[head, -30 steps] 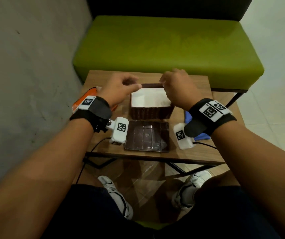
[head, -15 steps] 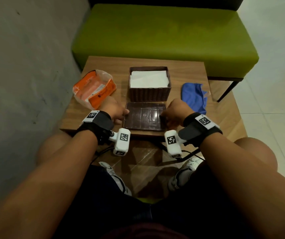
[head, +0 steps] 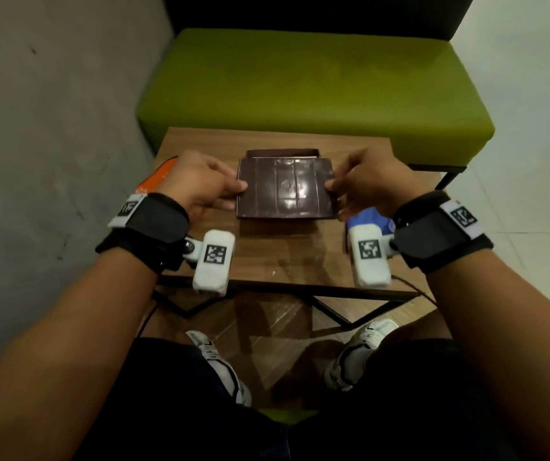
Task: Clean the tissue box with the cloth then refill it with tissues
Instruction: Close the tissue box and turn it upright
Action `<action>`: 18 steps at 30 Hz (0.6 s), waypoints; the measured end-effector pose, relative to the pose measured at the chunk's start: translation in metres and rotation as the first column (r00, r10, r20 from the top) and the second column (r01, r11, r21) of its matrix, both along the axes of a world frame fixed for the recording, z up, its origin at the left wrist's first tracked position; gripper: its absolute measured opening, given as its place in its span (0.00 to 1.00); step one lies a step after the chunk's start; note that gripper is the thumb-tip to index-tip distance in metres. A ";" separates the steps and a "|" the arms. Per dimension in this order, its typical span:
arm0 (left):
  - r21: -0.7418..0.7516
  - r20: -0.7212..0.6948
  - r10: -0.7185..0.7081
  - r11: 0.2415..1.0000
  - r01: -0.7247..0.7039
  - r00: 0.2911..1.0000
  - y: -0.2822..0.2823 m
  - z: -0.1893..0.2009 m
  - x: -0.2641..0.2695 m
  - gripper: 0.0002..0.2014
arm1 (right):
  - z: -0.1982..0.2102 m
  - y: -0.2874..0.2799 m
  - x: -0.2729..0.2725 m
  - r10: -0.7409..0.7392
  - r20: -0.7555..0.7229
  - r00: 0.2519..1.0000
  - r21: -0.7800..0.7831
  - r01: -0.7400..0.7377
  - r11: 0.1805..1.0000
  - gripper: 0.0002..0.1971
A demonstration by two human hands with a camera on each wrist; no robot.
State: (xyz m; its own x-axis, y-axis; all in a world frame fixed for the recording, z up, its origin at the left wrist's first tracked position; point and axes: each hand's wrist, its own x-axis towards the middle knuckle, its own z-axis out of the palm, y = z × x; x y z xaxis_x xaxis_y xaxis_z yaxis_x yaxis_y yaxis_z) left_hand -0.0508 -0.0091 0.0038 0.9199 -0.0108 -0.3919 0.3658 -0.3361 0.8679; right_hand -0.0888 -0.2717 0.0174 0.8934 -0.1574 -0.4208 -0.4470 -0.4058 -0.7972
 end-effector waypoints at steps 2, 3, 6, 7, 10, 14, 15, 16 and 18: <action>0.013 0.035 0.004 1.000 -0.005 0.999 -0.008 0.001 0.020 0.10 | 0.004 0.001 0.018 -0.028 0.021 0.999 -0.010 0.029 1.000 0.10; 0.027 0.035 0.004 1.000 -0.005 0.999 -0.013 0.000 0.031 0.11 | 0.005 0.002 0.028 -0.041 0.028 0.999 -0.018 0.041 0.999 0.11; 0.075 0.015 0.014 0.997 -0.016 1.000 -0.022 -0.014 0.057 0.12 | 0.000 0.007 0.049 -0.059 0.013 0.998 -0.064 0.060 0.996 0.13; 0.092 0.008 0.018 0.996 -0.019 1.000 -0.024 -0.020 0.064 0.13 | -0.004 0.008 0.055 -0.053 0.008 0.999 -0.082 0.054 0.995 0.11; 0.122 -0.009 0.025 0.992 -0.023 1.000 -0.027 -0.030 0.076 0.13 | -0.013 0.007 0.065 -0.031 -0.002 1.000 -0.131 0.030 0.991 0.04; 0.147 -0.027 0.016 0.989 -0.012 0.999 -0.025 -0.037 0.084 0.11 | -0.021 0.008 0.075 -0.040 -0.020 0.999 -0.137 0.037 0.990 0.07; 0.153 -0.030 0.012 0.988 -0.007 0.999 -0.024 -0.038 0.085 0.11 | -0.023 0.009 0.078 -0.042 -0.018 0.999 -0.153 0.039 0.987 0.09; 0.155 -0.033 0.012 0.988 -0.007 0.999 -0.023 -0.038 0.085 0.11 | -0.025 0.010 0.080 -0.041 -0.015 0.999 -0.173 0.038 0.984 0.10; 0.151 -0.035 0.015 0.988 -0.010 0.999 -0.023 -0.039 0.086 0.10 | -0.030 0.010 0.085 -0.047 -0.010 0.999 -0.194 0.045 0.980 0.13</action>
